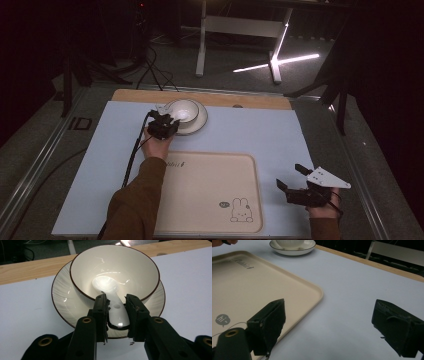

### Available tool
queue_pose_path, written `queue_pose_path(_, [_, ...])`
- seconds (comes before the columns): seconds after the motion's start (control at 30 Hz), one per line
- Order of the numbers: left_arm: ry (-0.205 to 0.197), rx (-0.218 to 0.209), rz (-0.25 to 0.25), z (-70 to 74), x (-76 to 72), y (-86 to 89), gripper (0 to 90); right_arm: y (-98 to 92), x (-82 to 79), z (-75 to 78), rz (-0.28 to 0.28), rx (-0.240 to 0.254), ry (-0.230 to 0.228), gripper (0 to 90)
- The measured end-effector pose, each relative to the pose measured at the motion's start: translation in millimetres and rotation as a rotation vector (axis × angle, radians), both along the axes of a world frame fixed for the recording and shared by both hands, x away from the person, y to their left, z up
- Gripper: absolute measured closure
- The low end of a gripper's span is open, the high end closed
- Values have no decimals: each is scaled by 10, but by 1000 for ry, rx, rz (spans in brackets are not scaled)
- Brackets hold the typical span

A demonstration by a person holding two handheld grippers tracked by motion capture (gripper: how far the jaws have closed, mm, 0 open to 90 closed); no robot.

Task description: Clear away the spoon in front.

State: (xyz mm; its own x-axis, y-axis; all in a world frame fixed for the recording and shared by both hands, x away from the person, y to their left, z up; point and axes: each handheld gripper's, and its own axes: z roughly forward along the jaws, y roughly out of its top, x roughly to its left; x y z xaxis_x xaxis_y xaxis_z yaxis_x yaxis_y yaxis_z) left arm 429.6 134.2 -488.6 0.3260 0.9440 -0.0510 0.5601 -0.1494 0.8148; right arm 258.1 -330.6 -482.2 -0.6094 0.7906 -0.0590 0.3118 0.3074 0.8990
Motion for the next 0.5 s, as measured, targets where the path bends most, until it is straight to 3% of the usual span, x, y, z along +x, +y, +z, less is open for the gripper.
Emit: queue_pose_path(0.5, [-16,18,-1,12,-9,-2,732,-1,4,-3,2,0,2,116])
